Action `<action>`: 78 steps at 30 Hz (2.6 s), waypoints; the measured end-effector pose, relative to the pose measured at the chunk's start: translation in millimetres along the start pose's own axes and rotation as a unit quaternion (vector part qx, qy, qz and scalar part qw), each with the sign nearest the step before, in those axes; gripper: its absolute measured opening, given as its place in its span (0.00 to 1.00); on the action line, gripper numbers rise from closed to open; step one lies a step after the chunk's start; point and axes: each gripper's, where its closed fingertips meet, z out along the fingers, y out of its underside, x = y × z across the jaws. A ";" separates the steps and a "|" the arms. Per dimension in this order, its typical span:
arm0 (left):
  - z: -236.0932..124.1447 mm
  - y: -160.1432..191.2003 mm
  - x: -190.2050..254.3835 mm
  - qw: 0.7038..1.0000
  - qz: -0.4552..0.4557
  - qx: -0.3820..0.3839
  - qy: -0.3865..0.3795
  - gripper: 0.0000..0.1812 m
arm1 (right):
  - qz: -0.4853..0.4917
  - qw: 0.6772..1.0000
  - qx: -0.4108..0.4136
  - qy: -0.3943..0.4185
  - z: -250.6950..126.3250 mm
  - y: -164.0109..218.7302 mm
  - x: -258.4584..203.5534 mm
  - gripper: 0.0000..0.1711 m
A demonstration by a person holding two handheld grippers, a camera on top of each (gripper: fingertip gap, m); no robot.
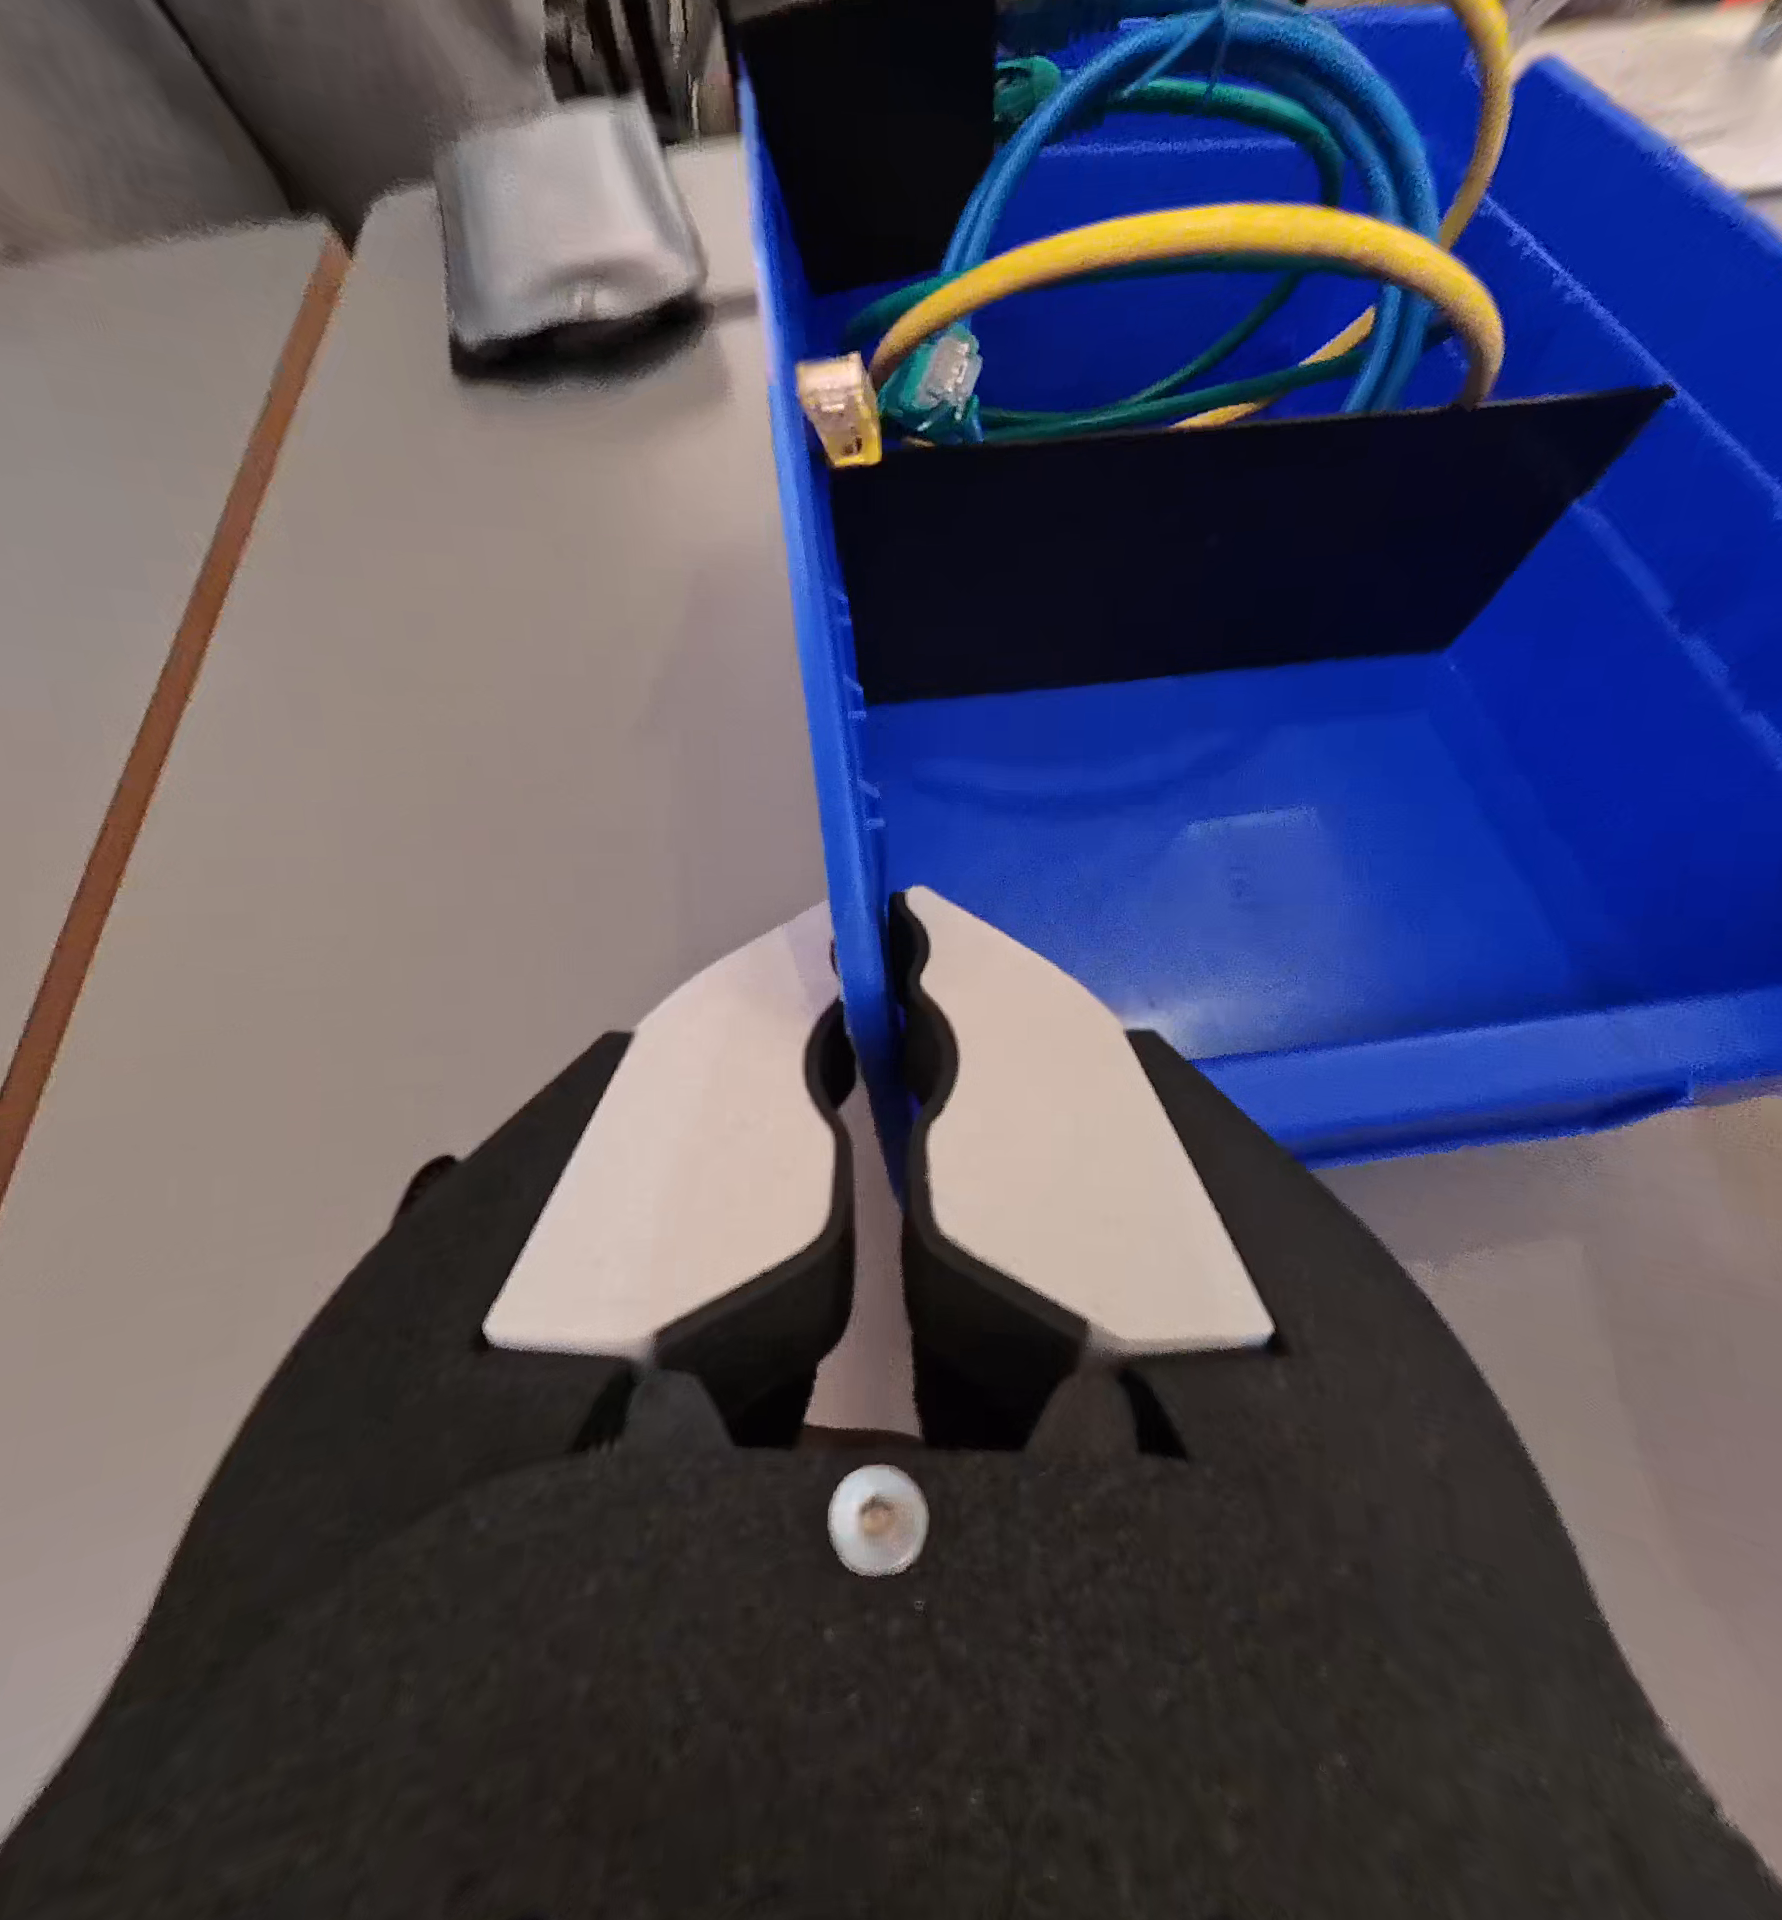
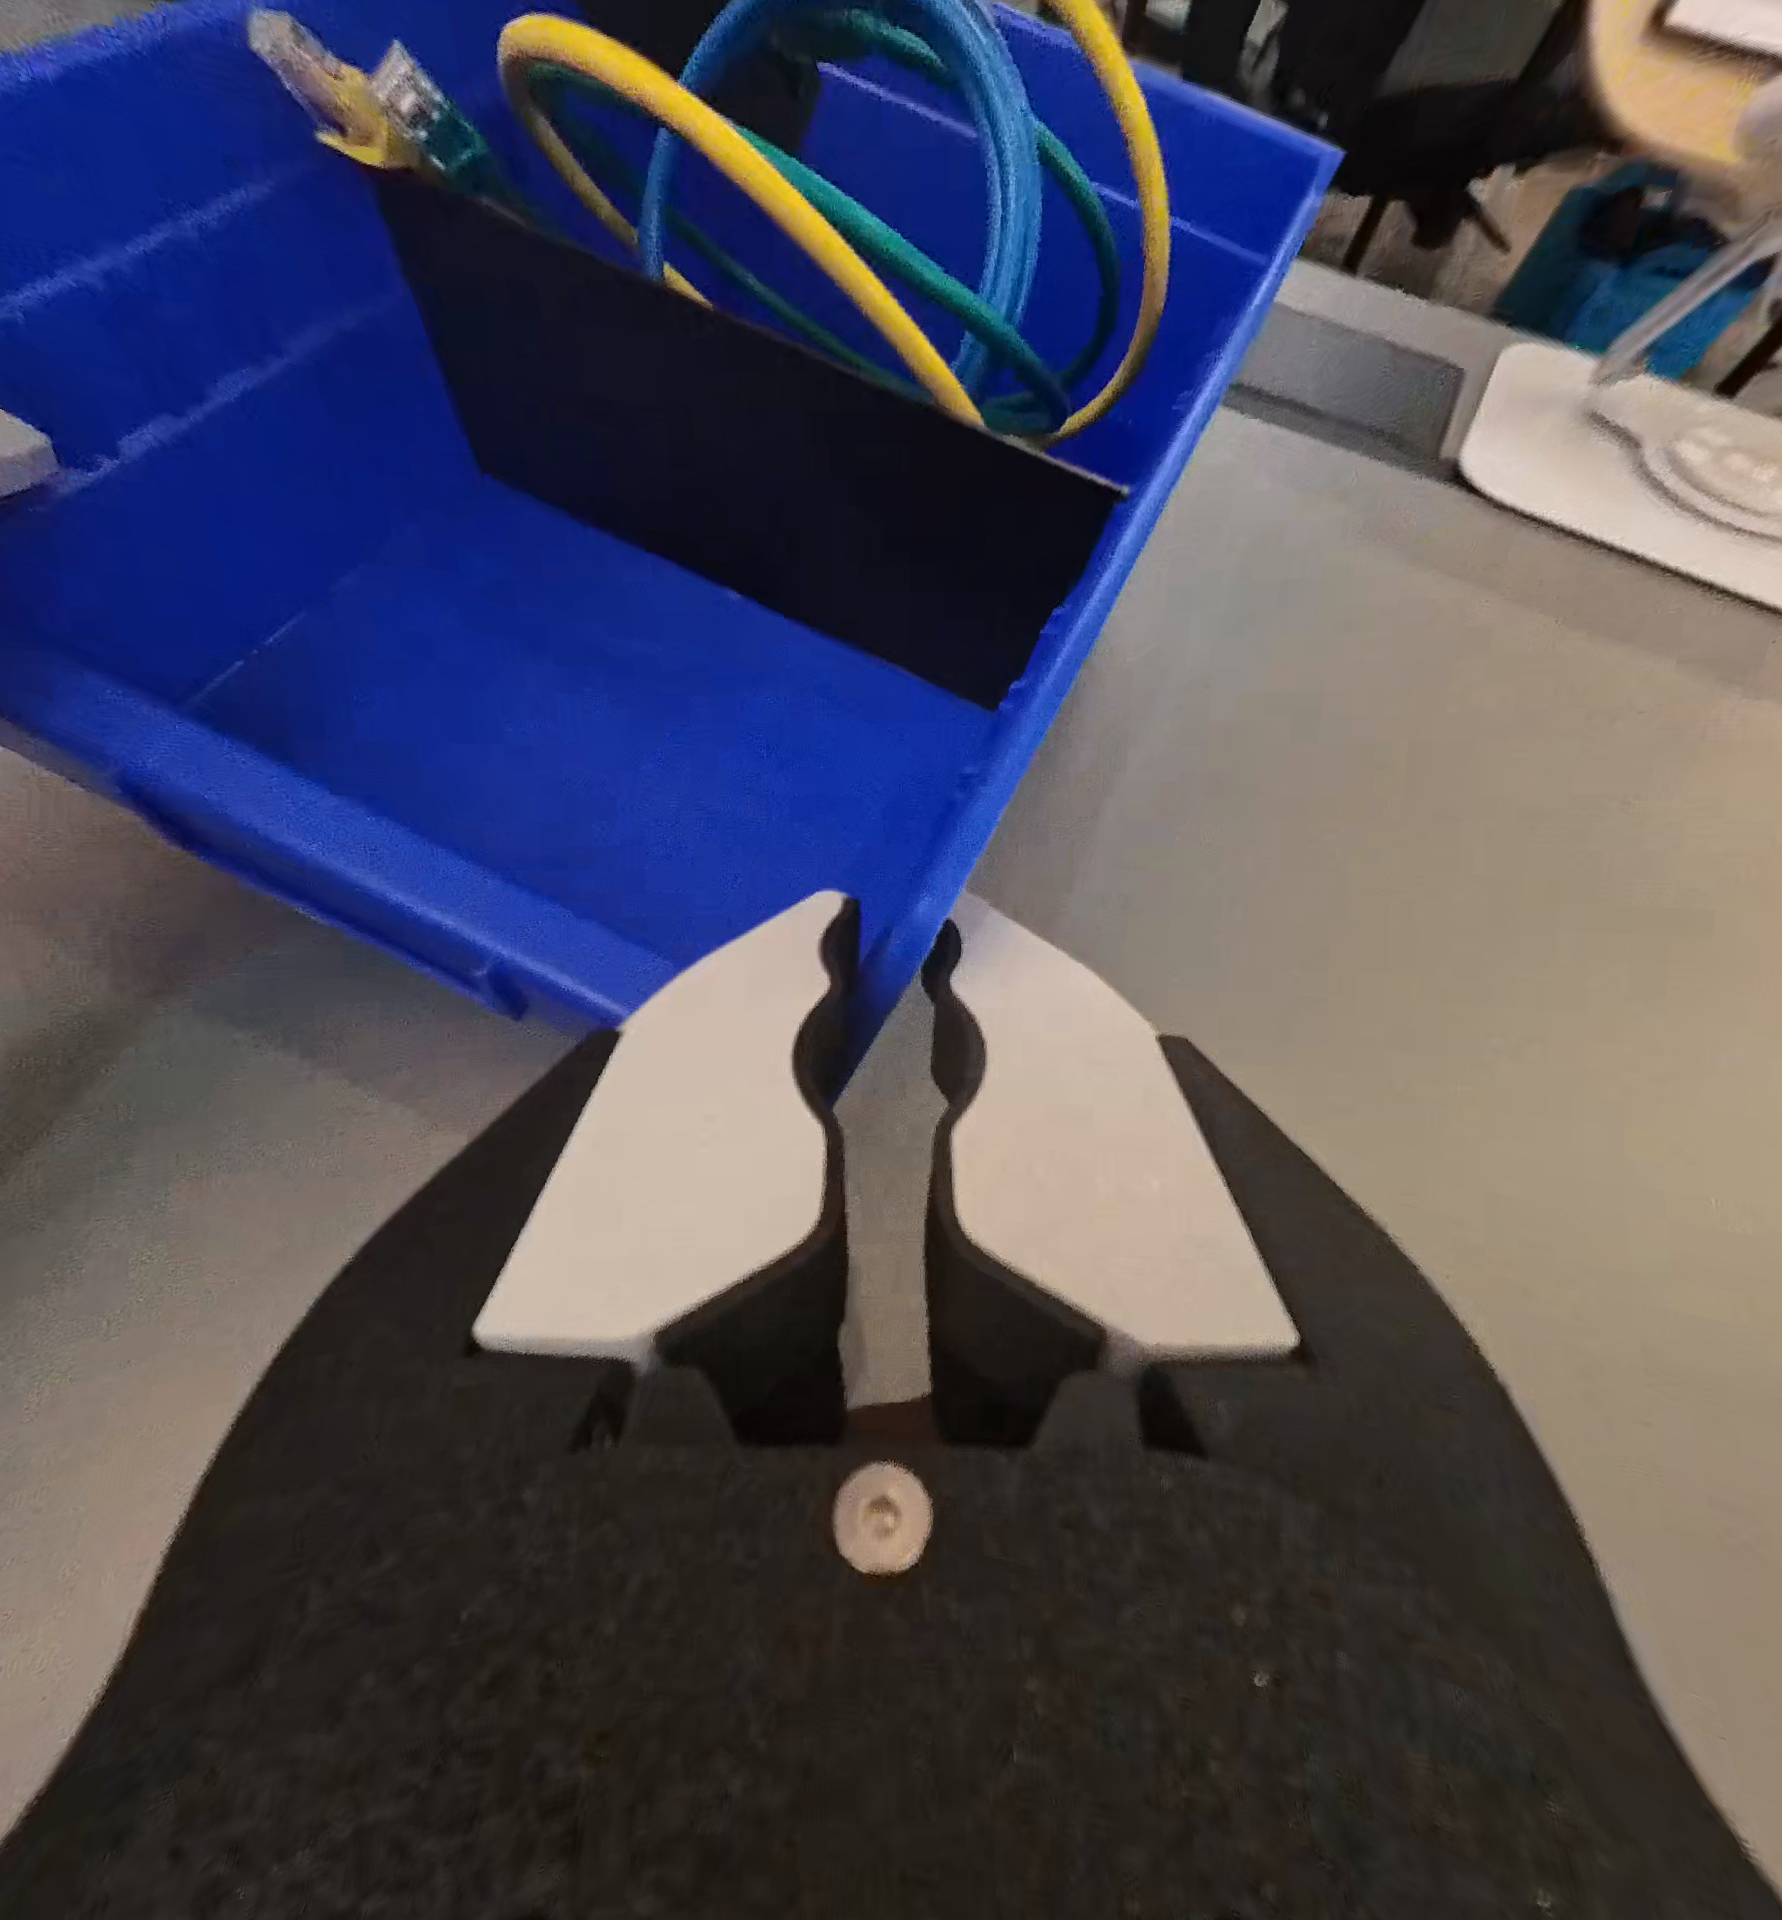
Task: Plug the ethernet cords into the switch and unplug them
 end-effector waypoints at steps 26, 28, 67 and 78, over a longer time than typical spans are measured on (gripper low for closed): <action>-61.4 -0.8 144.4 0.990 -0.068 0.088 0.086 0.22 | 0.043 0.993 0.078 -0.082 -175.5 98.0 253.7 0.18; -58.4 0.6 161.2 0.994 -0.017 0.078 0.079 0.22 | 0.060 0.994 0.093 -0.024 -201.2 109.8 294.3 0.18; -61.2 -1.7 175.0 0.978 -0.066 0.093 0.176 0.22 | 0.080 0.982 0.159 0.063 -248.7 107.8 370.3 0.17; -96.4 -74.6 137.1 0.921 0.003 0.158 0.356 0.25 | 0.026 0.972 0.137 -0.191 -236.5 96.9 213.7 0.22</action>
